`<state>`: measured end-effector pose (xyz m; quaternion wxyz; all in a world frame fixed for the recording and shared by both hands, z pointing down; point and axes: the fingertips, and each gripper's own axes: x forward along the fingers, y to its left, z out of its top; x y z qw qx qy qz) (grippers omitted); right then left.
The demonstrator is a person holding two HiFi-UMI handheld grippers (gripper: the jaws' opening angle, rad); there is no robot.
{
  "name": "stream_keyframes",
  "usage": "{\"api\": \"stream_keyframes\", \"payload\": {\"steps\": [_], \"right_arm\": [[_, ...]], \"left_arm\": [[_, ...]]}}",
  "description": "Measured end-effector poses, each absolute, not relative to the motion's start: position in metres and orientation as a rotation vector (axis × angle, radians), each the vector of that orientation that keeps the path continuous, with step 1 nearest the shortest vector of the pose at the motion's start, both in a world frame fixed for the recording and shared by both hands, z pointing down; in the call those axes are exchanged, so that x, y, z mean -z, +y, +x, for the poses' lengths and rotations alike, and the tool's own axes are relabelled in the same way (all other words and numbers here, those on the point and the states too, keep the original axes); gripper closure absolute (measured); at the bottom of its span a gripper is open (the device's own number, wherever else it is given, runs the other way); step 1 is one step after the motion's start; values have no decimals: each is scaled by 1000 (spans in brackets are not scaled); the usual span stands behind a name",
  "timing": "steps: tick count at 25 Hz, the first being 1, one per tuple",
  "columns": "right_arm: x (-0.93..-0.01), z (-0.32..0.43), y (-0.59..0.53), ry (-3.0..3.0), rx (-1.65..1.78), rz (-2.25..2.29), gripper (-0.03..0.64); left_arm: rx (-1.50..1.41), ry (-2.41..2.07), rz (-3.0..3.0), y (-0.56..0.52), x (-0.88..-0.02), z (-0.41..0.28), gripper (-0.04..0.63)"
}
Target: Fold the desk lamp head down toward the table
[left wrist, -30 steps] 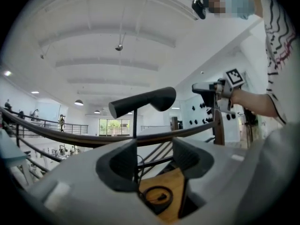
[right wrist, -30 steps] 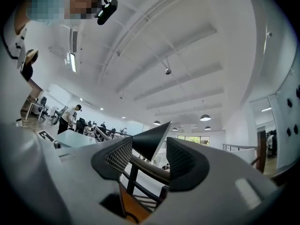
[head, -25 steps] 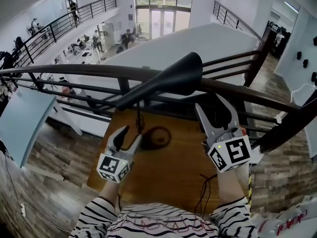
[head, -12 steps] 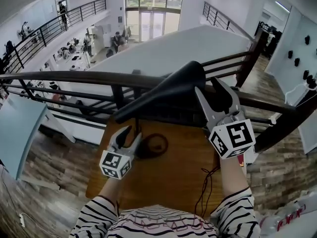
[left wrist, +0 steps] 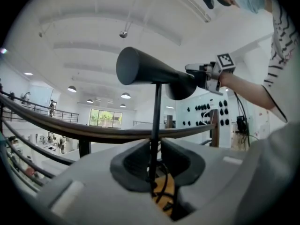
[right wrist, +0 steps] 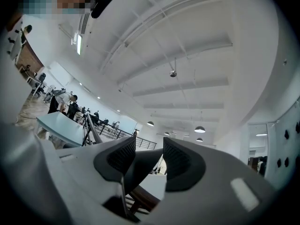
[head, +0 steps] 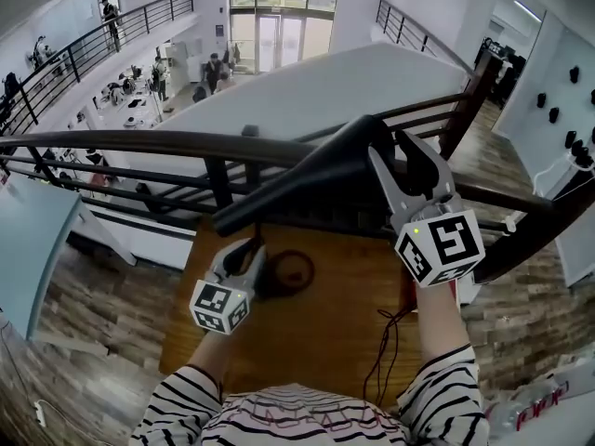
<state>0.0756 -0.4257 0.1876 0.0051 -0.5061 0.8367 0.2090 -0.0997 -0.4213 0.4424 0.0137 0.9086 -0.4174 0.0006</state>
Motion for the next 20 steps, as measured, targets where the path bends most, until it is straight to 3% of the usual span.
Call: {"api": "stream_keyframes", "payload": {"steps": [8, 20], "right_arm": [[-193, 82, -436, 2567, -662, -1666, 518], [-217, 98, -437, 2495, -518, -1724, 525]], "left_arm": [[46, -1306, 2819, -425, -442, -105, 537], [30, -1287, 2848, -424, -443, -103, 538]]}}
